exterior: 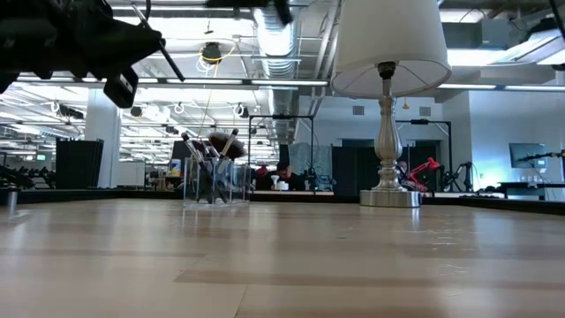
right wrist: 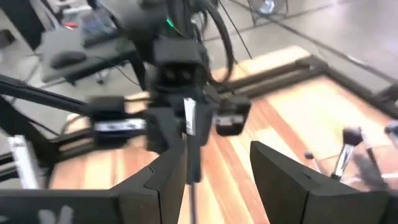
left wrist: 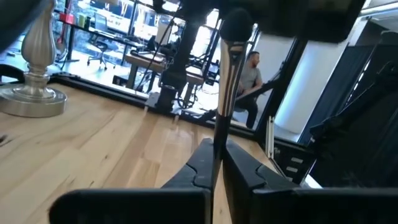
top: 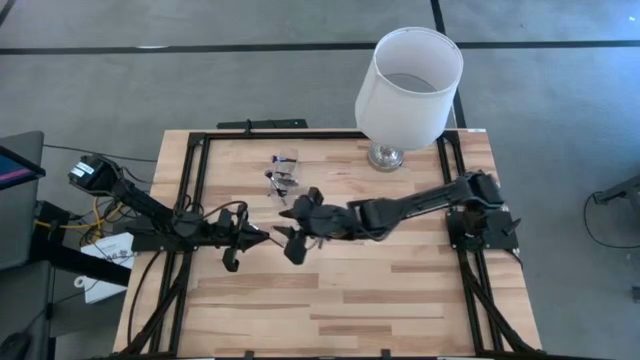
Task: Put items in baskets/containers
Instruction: Put the eyeshadow brush into the right transparent organizer
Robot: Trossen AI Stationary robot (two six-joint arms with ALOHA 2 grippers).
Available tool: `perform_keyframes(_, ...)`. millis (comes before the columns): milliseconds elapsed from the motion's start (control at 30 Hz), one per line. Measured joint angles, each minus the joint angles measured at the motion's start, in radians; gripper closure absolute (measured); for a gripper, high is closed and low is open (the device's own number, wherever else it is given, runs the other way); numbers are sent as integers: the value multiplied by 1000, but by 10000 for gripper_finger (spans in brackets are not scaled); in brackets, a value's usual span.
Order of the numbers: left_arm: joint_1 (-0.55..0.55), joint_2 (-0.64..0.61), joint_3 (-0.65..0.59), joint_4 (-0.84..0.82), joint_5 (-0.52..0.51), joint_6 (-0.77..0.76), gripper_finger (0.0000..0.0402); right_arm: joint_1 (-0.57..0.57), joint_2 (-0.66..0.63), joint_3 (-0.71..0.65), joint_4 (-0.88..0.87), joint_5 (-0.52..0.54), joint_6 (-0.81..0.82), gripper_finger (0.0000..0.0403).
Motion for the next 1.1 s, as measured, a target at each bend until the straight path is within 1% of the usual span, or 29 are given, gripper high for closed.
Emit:
perform_keyframes(100, 0, 0, 0, -5, 0, 0, 389, -27, 74, -1, 64, -60, 9, 240)
perform_keyframes(267, 0, 0, 0, -19, 0, -1, 389, -81, 162, 3, 235, -222, 9, 245)
perform_keyframes(367, 0, 1, -1, -39, 0, -4, 389, -110, 179, 26, 244, -281, 9, 249)
perform_keyframes(467, 0, 1, -1, -57, -2, -4, 389, -124, 181, 47, 253, -294, 4, 255)
perform_keyframes(667, 1, 1, -1, -57, -3, -4, 389, -132, 180, 47, 224, -313, 4, 267)
perform_keyframes(767, 20, 1, -1, -57, -5, -4, 389, -127, 181, 47, 226, -316, 20, 270)
perform_keyframes(933, 50, 1, -1, -57, 0, -5, 389, -123, 226, 48, 305, -319, 27, 264)
perform_keyframes(1100, 50, 1, -1, -63, 4, -5, 389, -127, 262, 46, 334, -320, 26, 261)
